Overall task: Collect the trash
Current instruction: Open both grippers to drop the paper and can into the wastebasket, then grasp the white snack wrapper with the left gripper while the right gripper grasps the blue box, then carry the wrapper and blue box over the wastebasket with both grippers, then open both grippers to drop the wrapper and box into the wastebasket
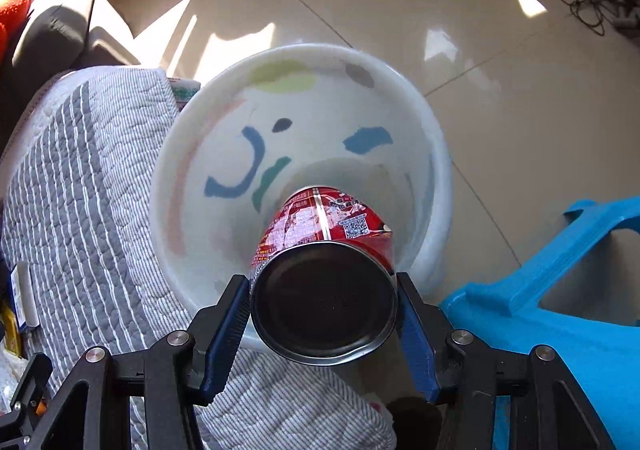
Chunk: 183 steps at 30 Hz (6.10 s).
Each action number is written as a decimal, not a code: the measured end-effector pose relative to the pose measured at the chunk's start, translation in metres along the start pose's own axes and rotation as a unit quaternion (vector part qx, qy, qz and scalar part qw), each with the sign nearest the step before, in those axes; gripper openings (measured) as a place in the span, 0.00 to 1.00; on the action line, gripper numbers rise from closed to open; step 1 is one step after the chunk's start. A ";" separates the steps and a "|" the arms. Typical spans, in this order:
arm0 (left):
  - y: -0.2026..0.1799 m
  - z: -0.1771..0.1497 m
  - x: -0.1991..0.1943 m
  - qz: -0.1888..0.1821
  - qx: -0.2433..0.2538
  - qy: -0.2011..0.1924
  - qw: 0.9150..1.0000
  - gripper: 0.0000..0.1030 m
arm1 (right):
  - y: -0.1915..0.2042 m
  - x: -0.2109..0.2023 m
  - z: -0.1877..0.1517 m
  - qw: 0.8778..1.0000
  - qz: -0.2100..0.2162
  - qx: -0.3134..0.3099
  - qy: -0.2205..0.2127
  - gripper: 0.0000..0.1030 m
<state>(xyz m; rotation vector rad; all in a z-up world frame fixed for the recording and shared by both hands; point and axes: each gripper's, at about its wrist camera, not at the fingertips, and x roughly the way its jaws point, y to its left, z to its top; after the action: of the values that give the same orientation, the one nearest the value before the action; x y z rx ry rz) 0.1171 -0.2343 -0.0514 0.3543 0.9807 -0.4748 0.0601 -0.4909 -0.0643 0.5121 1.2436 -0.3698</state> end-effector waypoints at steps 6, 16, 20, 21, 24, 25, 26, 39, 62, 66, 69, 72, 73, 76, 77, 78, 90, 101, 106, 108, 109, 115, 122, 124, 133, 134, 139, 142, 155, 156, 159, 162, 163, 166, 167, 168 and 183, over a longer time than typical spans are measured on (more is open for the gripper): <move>0.030 -0.018 -0.018 0.011 -0.011 0.000 1.000 0.93 | 0.019 -0.001 -0.004 1.000 -0.020 -0.019 0.000 0.65; 0.106 -0.049 -0.039 0.031 -0.071 0.018 0.997 0.94 | 0.076 -0.021 -0.020 0.996 -0.038 -0.082 -0.023 0.82; 0.148 -0.064 -0.043 0.040 -0.113 0.030 0.992 0.94 | 0.101 -0.022 -0.027 0.994 -0.027 -0.104 -0.024 0.87; 0.158 -0.068 -0.044 0.039 -0.123 0.033 0.991 0.94 | 0.107 -0.021 -0.029 0.993 -0.025 -0.109 -0.024 0.87; 0.186 -0.082 -0.046 0.034 -0.151 0.041 0.987 0.94 | 0.122 -0.020 -0.035 0.992 -0.017 -0.120 -0.019 0.88; 0.193 -0.086 -0.045 0.029 -0.157 0.044 0.986 0.94 | 0.127 -0.019 -0.037 0.992 -0.015 -0.124 -0.017 0.88; 0.199 -0.090 -0.044 0.023 -0.162 0.047 0.985 0.94 | 0.130 -0.018 -0.039 0.992 -0.013 -0.127 -0.015 0.89; 0.196 -0.120 0.001 -0.004 -0.073 0.084 0.994 0.90 | 0.152 -0.009 -0.065 0.986 -0.017 -0.167 -0.003 0.89; 0.192 -0.101 0.006 -0.023 -0.061 0.078 0.995 0.38 | 0.168 -0.007 -0.071 0.984 -0.020 -0.176 -0.002 0.89; 0.208 -0.102 -0.017 -0.032 -0.106 0.052 0.993 0.38 | 0.191 -0.007 -0.072 0.982 -0.012 -0.187 -0.003 0.89; 0.225 -0.107 -0.032 -0.034 -0.144 0.038 0.988 0.37 | 0.218 -0.004 -0.074 0.979 -0.005 -0.203 -0.002 0.89; 0.245 -0.114 -0.044 -0.032 -0.183 0.027 0.982 0.36 | 0.250 0.001 -0.076 0.976 0.002 -0.218 0.001 0.89; 0.251 -0.115 -0.048 -0.032 -0.194 0.023 0.980 0.36 | 0.260 0.004 -0.076 0.975 0.005 -0.222 0.002 0.89; 0.271 -0.121 -0.061 -0.037 -0.228 0.003 0.973 0.36 | 0.294 0.016 -0.080 0.973 0.016 -0.230 0.009 0.89; 0.277 -0.123 -0.066 -0.039 -0.239 -0.005 0.970 0.36 | 0.305 0.021 -0.081 0.973 0.021 -0.231 0.013 0.89; 0.283 -0.124 -0.072 -0.041 -0.249 -0.014 0.967 0.35 | 0.315 0.027 -0.082 0.972 0.027 -0.232 0.017 0.89; 0.325 -0.135 -0.095 -0.033 -0.283 -0.026 0.958 0.35 | 0.405 0.099 -0.105 0.966 0.026 -0.255 0.044 0.89; 0.322 -0.135 -0.081 -0.030 -0.274 0.000 0.961 0.35 | 0.415 0.130 -0.099 0.973 0.036 -0.223 0.046 0.62; 0.317 -0.134 -0.079 -0.027 -0.267 0.004 0.963 0.35 | 0.406 0.118 -0.101 0.970 0.036 -0.238 0.035 0.58; 0.315 -0.134 -0.079 -0.026 -0.263 0.004 0.964 0.35 | 0.403 0.110 -0.101 0.969 0.039 -0.242 0.032 0.58; 0.314 -0.134 -0.079 -0.025 -0.261 0.005 0.965 0.35 | 0.399 0.105 -0.098 0.969 0.040 -0.243 0.030 0.58; 0.301 -0.127 -0.079 -0.022 -0.242 0.005 0.970 0.35 | 0.369 0.075 -0.091 0.971 0.050 -0.234 0.019 0.58; 0.281 -0.115 -0.073 -0.024 -0.219 0.011 0.975 0.35 | 0.330 0.045 -0.079 0.973 0.049 -0.224 0.000 0.58; 0.274 -0.109 -0.072 -0.027 -0.213 0.009 0.977 0.35 | 0.324 0.035 -0.077 0.974 0.050 -0.219 -0.005 0.58; 0.234 -0.077 -0.068 -0.046 -0.186 -0.001 0.982 0.35 | 0.289 0.012 -0.071 0.977 0.051 -0.204 -0.019 0.58; 0.230 -0.074 -0.067 -0.048 -0.182 -0.002 0.982 0.35 | 0.284 0.009 -0.070 0.978 0.051 -0.202 -0.021 0.58; 0.206 -0.060 -0.060 -0.056 -0.165 0.000 0.985 0.35 | 0.257 -0.001 -0.062 0.980 0.050 -0.190 -0.030 0.58; 0.191 -0.051 -0.055 -0.059 -0.156 0.001 0.986 0.35 | 0.237 -0.006 -0.057 0.982 0.045 -0.179 -0.035 0.58; 0.101 -0.006 -0.035 -0.098 -0.102 -0.002 0.990 0.35 | 0.121 -0.030 -0.037 0.994 0.022 -0.098 -0.051 0.58; 0.093 -0.003 -0.033 -0.102 -0.097 -0.002 0.990 0.35 | 0.112 -0.032 -0.036 0.994 0.020 -0.093 -0.052 0.58; 0.069 0.007 -0.026 -0.111 -0.084 -0.001 0.990 0.35 | 0.086 -0.038 -0.032 0.996 0.016 -0.074 -0.055 0.58; 0.044 0.018 -0.019 -0.122 -0.072 -0.003 0.990 0.35 | 0.063 -0.043 -0.028 0.997 0.013 -0.054 -0.058 0.58; 0.035 0.021 -0.017 -0.126 -0.069 -0.004 0.990 0.35 | 0.056 -0.044 -0.027 0.997 0.013 -0.048 -0.058 0.58; 0.009 0.030 -0.007 -0.139 -0.060 -0.010 0.988 0.35 | 0.036 -0.048 -0.025 0.998 0.012 -0.031 -0.060 0.58; 0.000 0.033 -0.004 -0.143 -0.056 -0.011 0.988 0.35 | 0.031 -0.048 -0.024 0.998 0.011 -0.026 -0.061 0.58; -0.011 0.037 0.000 -0.148 -0.053 -0.012 0.987 0.35 | 0.025 -0.050 -0.024 0.998 0.010 -0.023 -0.062 0.58; -0.121 0.059 0.025 -0.200 0.031 -0.093 0.975 0.36 | -0.044 -0.055 -0.018 0.997 -0.011 0.022 -0.067 0.58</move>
<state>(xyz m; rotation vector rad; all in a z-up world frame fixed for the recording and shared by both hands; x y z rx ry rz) 0.1055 -0.3709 -0.0517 0.1611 0.8550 -0.8904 0.0065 -0.5174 -0.0228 0.5023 1.1151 -0.4442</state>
